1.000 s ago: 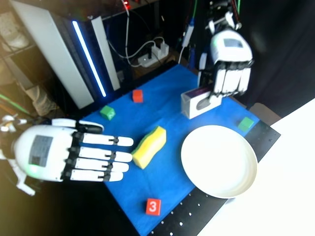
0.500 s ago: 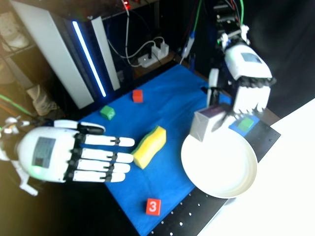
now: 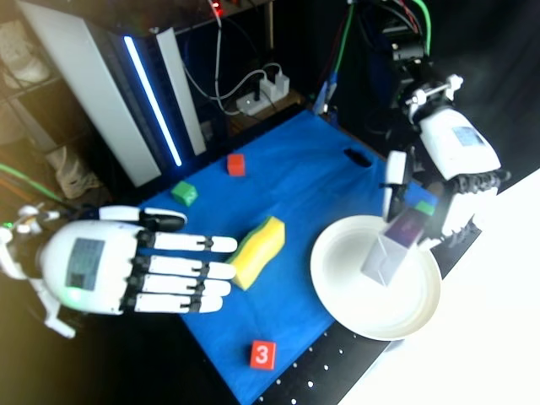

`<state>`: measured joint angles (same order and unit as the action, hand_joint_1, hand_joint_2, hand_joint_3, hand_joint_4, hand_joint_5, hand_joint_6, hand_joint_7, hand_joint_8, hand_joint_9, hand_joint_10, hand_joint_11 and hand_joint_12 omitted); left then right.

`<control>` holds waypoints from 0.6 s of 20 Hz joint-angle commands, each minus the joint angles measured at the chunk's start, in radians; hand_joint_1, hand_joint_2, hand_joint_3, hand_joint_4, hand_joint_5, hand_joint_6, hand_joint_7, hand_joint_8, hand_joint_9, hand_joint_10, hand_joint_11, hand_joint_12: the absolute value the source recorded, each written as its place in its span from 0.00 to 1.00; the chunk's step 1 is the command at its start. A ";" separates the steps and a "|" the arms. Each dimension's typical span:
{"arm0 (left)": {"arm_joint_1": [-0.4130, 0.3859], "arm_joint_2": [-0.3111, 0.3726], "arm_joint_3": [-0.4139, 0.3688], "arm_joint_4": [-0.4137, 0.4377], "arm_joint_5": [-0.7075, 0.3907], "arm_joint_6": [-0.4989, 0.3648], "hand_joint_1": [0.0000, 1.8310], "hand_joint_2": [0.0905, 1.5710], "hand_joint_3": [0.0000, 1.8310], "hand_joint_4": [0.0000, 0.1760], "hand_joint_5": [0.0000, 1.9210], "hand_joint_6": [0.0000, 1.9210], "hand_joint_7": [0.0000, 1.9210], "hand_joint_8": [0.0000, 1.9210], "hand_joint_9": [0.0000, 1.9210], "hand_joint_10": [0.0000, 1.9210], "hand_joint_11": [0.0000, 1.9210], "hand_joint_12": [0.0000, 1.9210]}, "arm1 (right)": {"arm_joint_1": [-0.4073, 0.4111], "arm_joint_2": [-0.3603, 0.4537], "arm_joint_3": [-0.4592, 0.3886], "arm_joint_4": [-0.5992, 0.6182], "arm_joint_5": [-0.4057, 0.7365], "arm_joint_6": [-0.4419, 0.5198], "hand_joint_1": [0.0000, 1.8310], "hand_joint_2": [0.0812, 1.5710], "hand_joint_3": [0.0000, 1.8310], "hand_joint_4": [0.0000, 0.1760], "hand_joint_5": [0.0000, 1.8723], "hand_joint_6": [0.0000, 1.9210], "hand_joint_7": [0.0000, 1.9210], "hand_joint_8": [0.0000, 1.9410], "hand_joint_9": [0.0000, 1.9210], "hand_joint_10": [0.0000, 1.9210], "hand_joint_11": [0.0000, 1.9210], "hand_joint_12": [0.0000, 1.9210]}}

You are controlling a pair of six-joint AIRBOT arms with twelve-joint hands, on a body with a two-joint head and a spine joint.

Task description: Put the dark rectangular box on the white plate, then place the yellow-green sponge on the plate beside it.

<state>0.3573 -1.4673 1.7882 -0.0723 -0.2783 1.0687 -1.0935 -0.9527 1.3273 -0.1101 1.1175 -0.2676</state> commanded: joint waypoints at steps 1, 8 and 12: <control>-0.013 0.000 0.007 -0.004 -0.110 -0.002 0.59 0.67 0.00 0.00 0.38 0.25 0.42 0.26 0.47 0.15 0.31 0.53 | 0.015 -0.005 0.006 0.028 0.115 0.009 0.31 0.71 0.00 0.55 0.22 0.00 0.18 0.00 0.19 0.01 0.16 0.26; 0.001 0.005 -0.004 -0.004 -0.122 -0.003 0.47 0.60 0.00 0.50 0.24 0.00 0.31 0.00 0.28 0.00 0.00 0.59 | 0.015 -0.010 0.009 0.019 0.115 0.020 0.30 0.71 0.00 0.51 0.22 0.00 0.20 0.00 0.22 0.00 0.22 0.18; 0.020 0.061 -0.077 -0.004 -0.181 -0.002 0.45 0.63 0.00 0.51 0.24 0.00 0.31 0.00 0.29 0.00 0.00 0.59 | 0.015 -0.011 0.009 0.017 0.115 0.024 0.32 0.71 0.00 0.55 0.22 0.00 0.20 0.00 0.22 0.00 0.22 0.17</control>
<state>0.3840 -1.4090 1.6993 -0.0719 -0.3222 1.0691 -1.0931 -0.9634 1.3342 -0.1318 1.1168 -0.2543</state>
